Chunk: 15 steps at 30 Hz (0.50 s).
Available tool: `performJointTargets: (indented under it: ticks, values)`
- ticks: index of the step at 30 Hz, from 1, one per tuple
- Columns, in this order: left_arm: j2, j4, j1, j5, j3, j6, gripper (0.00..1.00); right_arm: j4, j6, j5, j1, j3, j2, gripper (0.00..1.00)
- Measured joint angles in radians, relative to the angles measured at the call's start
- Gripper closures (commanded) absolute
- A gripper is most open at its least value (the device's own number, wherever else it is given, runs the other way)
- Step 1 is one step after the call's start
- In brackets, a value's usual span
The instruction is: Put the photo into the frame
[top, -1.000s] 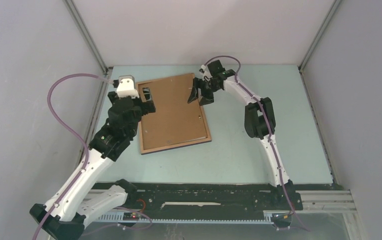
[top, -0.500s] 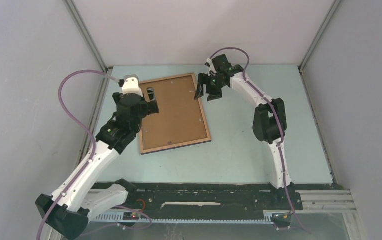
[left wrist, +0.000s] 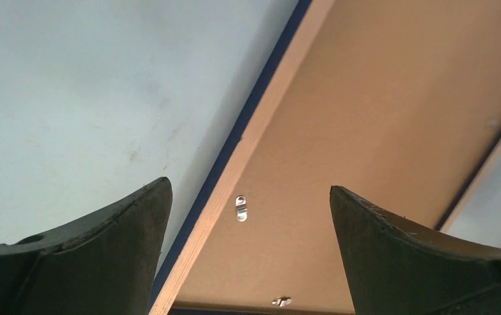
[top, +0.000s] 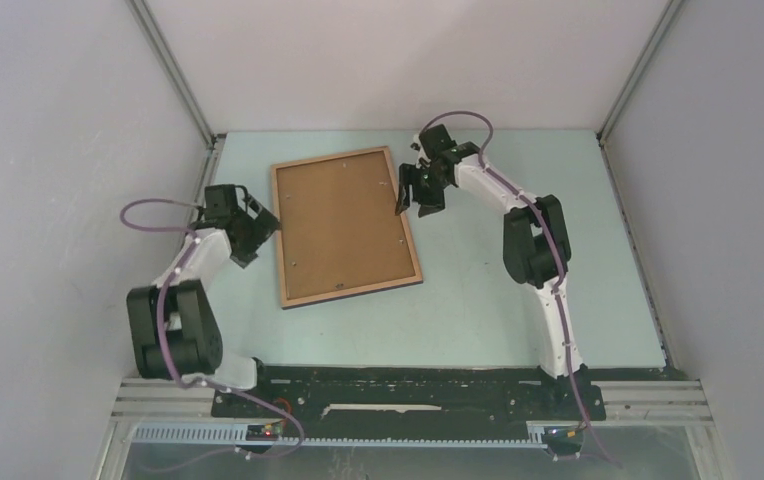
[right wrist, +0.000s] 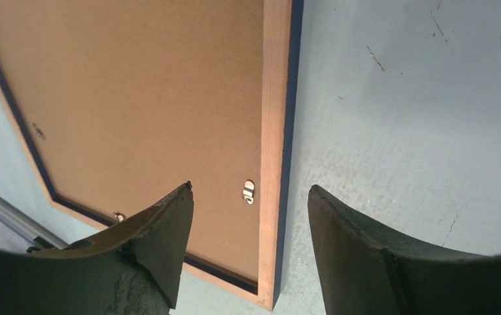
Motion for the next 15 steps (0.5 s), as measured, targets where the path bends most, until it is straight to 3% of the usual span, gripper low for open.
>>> performJointTargets:
  ticks: [3, 15]
  values:
    - [0.137, -0.011, 0.003, 0.067, 0.0, -0.025, 0.03, -0.027, -0.001, 0.031, 0.018, 0.02, 0.024, 0.29]
    - [0.266, 0.118, 0.04, 0.238, -0.023, -0.107, 0.06, -0.135, 0.0, 0.13, 0.078, 0.118, 0.132, 0.36]
